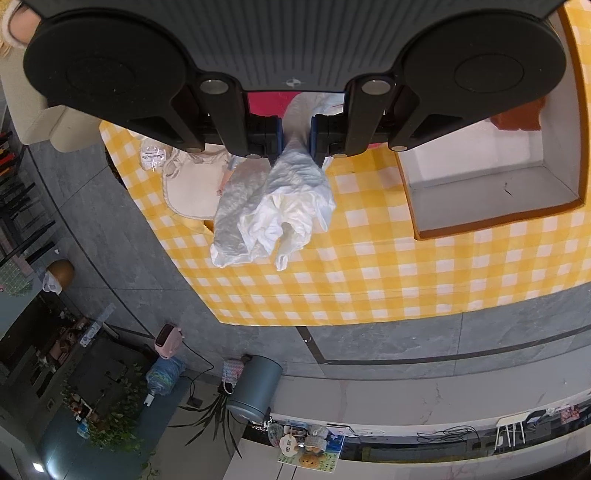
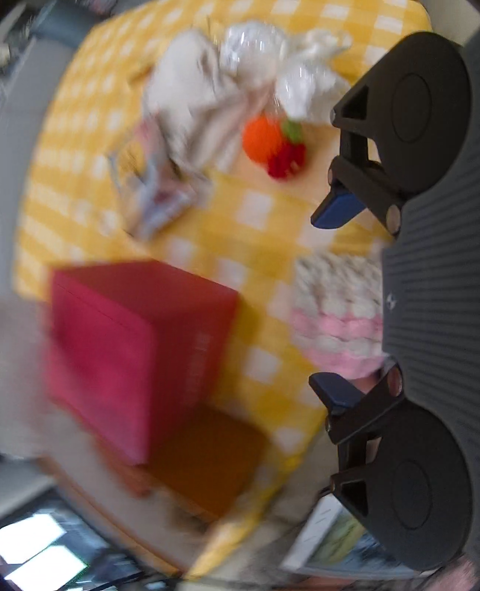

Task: Organize soft objects
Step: 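Lift and carry the tissue and pink pouch with both tools toward the white box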

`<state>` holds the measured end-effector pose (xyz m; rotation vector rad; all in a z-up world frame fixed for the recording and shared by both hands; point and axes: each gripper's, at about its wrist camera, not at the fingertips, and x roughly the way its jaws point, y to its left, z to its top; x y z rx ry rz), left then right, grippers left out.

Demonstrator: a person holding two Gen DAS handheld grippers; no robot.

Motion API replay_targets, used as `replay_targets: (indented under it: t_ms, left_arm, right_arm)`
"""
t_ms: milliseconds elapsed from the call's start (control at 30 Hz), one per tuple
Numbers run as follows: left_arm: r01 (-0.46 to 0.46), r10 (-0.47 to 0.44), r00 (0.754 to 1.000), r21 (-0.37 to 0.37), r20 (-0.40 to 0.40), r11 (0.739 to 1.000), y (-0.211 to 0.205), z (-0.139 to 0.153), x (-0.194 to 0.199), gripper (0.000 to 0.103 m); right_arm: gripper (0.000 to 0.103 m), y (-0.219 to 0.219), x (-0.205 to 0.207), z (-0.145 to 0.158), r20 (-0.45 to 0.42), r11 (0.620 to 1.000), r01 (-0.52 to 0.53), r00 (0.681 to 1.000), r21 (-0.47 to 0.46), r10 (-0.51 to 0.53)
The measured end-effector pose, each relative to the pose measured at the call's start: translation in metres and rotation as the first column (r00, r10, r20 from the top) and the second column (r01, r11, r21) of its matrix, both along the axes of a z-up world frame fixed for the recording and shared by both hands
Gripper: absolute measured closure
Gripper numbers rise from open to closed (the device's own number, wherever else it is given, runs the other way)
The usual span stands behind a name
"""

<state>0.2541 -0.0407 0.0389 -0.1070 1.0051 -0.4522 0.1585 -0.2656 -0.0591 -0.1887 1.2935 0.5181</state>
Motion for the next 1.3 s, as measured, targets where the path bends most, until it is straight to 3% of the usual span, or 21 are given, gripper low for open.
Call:
replay_targets:
  t_ms: [133,333,500,667,1000,1133,1300]
  left_arm:
    - [-0.001,0.000,1.000,-0.017,-0.009,1.000,0.004,-0.004,-0.001,0.088]
    - [-0.005,0.004,1.000,-0.029,-0.024,1.000,0.012,-0.006,0.000,0.088]
    - [-0.010,0.009,1.000,-0.031,-0.017,0.999,0.017,-0.005,-0.001,0.088]
    - [-0.014,0.014,1.000,-0.041,-0.016,0.999,0.020,-0.002,-0.004,0.088]
    - [-0.058,0.060,0.998,-0.131,0.014,0.990,0.053,0.019,-0.017,0.088]
    - [-0.091,0.099,0.994,-0.185,0.034,0.979,0.077,0.030,-0.032,0.088]
    - [-0.141,0.153,0.987,-0.199,0.050,0.970,0.106,0.027,-0.059,0.088]
  right_arm:
    - [0.019,0.019,0.007,-0.025,-0.045,0.992,-0.025,0.999,-0.125,0.019]
    - [0.021,0.029,0.009,-0.044,-0.053,0.994,-0.037,0.998,-0.107,0.032]
    - [0.037,0.021,0.006,-0.044,-0.038,0.996,-0.047,0.998,-0.081,0.044]
    - [0.052,0.005,0.005,-0.026,-0.001,1.000,-0.007,1.000,-0.028,0.007]
    - [0.053,-0.002,0.009,0.031,0.101,0.997,0.039,0.994,0.068,-0.046]
    - [0.053,0.009,0.004,0.062,0.168,0.994,0.035,0.984,0.103,-0.052]
    - [0.053,0.024,-0.008,0.106,0.254,0.987,-0.023,0.967,0.159,-0.018]
